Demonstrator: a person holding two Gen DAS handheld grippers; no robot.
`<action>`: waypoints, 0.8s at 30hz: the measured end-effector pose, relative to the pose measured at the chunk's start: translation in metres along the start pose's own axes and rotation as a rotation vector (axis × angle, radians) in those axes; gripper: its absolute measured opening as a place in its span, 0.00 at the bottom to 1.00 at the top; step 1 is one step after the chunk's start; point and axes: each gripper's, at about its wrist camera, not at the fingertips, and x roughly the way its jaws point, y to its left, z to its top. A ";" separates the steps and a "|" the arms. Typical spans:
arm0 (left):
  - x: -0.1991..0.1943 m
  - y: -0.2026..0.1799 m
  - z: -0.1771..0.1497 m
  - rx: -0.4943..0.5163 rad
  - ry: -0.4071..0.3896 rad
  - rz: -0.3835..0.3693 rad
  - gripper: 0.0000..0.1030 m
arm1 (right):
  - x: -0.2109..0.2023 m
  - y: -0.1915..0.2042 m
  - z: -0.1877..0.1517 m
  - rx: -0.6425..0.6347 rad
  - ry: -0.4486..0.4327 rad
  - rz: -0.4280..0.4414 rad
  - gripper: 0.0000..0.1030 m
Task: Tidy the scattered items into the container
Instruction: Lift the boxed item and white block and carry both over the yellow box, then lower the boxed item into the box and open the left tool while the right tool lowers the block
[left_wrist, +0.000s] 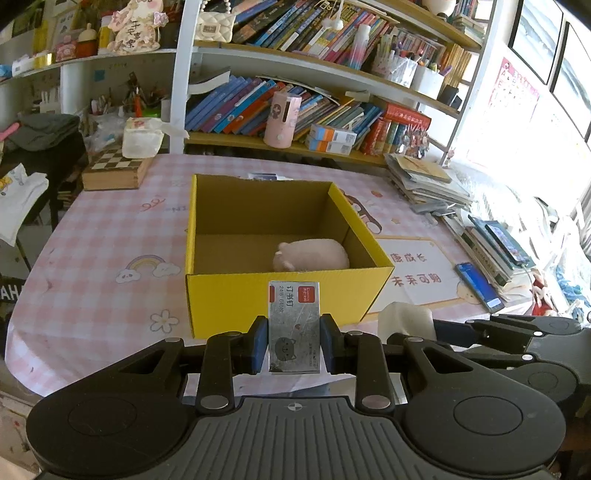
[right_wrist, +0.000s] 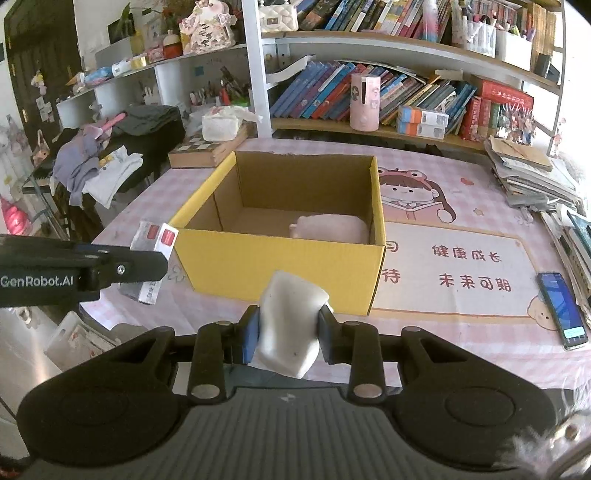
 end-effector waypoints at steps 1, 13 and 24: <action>0.000 0.000 0.000 0.002 0.000 -0.002 0.27 | 0.000 0.000 0.000 -0.001 -0.002 0.000 0.30; 0.006 0.002 0.008 0.005 -0.010 -0.011 0.27 | 0.006 0.001 0.009 -0.012 -0.006 0.006 0.30; 0.018 0.009 0.026 0.011 -0.026 -0.011 0.27 | 0.021 -0.004 0.028 -0.009 -0.014 0.001 0.30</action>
